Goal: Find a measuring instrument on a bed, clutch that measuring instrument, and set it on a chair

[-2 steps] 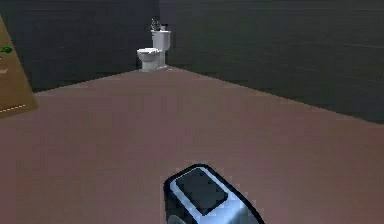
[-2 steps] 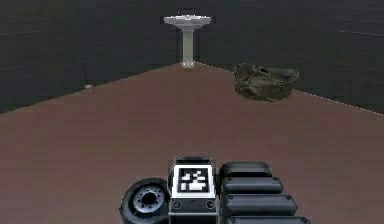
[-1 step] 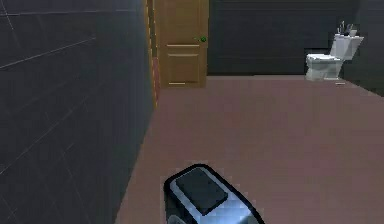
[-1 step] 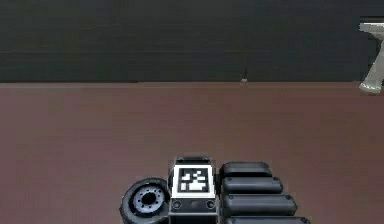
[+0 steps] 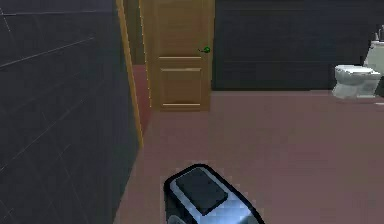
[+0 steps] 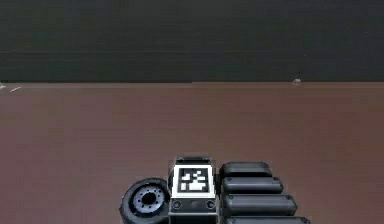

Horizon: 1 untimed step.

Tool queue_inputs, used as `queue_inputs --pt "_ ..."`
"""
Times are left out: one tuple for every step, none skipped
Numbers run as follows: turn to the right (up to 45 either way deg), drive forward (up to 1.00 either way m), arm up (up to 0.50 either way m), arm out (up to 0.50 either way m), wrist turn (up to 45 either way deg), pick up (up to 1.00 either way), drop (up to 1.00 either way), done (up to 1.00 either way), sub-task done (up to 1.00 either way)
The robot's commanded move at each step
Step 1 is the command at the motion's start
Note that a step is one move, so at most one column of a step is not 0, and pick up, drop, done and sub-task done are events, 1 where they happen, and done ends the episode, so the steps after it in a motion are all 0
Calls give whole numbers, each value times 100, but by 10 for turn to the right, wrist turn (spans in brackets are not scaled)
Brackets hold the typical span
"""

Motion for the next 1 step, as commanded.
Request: queue_inputs --pt "0 100 0 0 0 0 0 0 0"
